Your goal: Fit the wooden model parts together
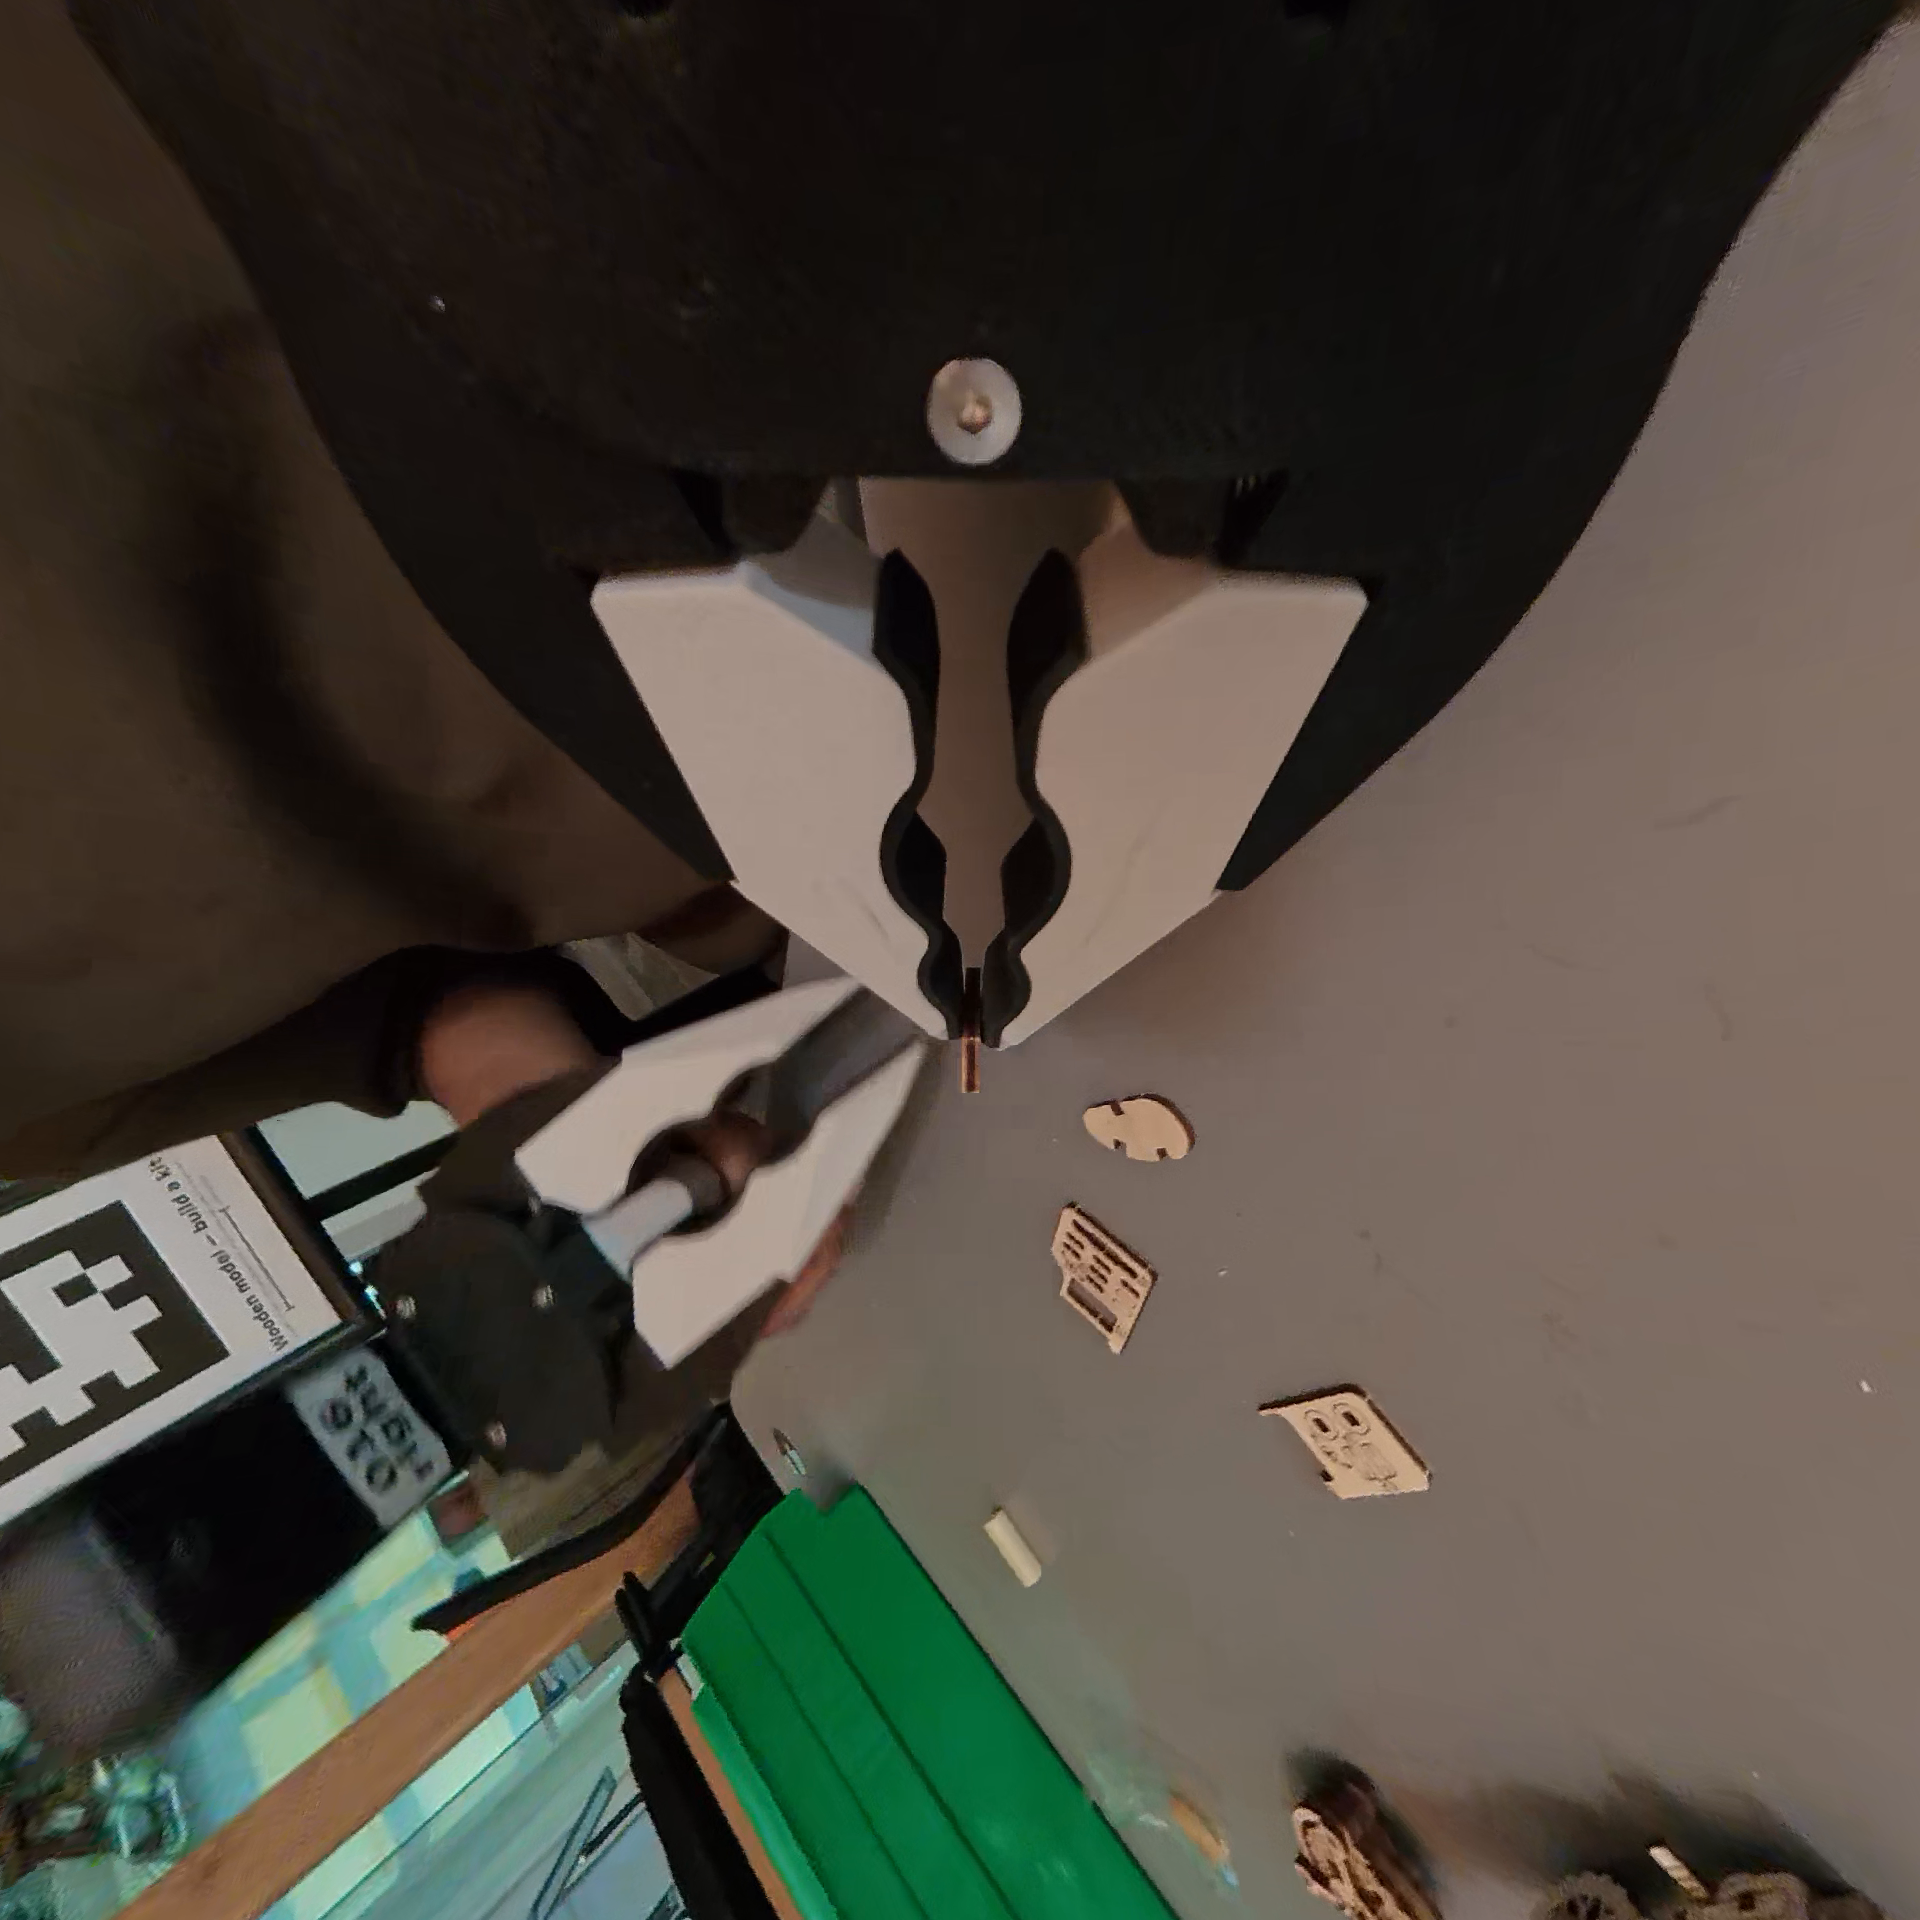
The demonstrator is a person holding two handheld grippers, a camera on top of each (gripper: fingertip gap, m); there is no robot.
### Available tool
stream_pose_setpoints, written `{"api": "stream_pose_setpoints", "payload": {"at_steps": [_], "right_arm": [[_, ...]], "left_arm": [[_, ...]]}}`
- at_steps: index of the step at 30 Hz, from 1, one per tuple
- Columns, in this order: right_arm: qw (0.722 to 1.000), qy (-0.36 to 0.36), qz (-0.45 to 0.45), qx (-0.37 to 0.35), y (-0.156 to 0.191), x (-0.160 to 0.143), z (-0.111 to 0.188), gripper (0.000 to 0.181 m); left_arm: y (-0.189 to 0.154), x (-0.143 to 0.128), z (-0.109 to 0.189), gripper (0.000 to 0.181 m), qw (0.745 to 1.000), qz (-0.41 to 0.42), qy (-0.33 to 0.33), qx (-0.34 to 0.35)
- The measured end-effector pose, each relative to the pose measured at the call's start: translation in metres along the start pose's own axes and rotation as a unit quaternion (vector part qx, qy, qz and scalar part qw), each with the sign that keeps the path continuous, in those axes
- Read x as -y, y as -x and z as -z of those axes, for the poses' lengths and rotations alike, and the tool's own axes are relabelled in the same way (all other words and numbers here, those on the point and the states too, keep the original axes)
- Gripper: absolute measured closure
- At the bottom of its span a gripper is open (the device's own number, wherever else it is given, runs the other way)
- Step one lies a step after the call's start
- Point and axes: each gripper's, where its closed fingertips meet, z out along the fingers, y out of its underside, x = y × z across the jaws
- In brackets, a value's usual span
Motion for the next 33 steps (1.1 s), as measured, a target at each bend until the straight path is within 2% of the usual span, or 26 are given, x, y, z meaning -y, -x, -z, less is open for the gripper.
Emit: {"api": "stream_pose_setpoints", "payload": {"at_steps": [1,5,8,13,19,26,33], "right_arm": [[1.000,0.014,0.011,0.011,0.010,-0.009,-0.001,0.168],[0.997,0.036,0.026,0.058,0.045,-0.021,-0.007,0.162],[0.996,0.051,0.046,0.060,0.056,-0.023,-0.014,0.158],[0.997,0.053,0.053,0.028,0.045,-0.023,-0.014,0.166],[0.998,0.041,0.047,0.020,0.040,-0.019,-0.016,0.158],[0.997,0.033,0.074,-0.002,0.041,-0.015,-0.021,0.161],[0.998,0.034,0.060,0.004,0.039,-0.015,-0.024,0.167]], "left_arm": [[0.001,0.000,0.000,0.181,1.000,0.003,0.000,0.001],[0.005,0.003,-0.001,0.181,1.000,0.017,-0.010,0.003],[0.006,0.005,-0.001,0.181,1.000,0.024,-0.013,0.001],[0.006,0.005,-0.001,0.181,1.000,0.024,-0.012,-0.002],[0.005,0.003,-0.002,0.181,1.000,0.020,-0.007,-0.005],[0.005,0.004,-0.001,0.181,0.999,0.030,-0.010,-0.011],[0.005,0.004,-0.002,0.181,0.999,0.029,-0.008,-0.011]]}}
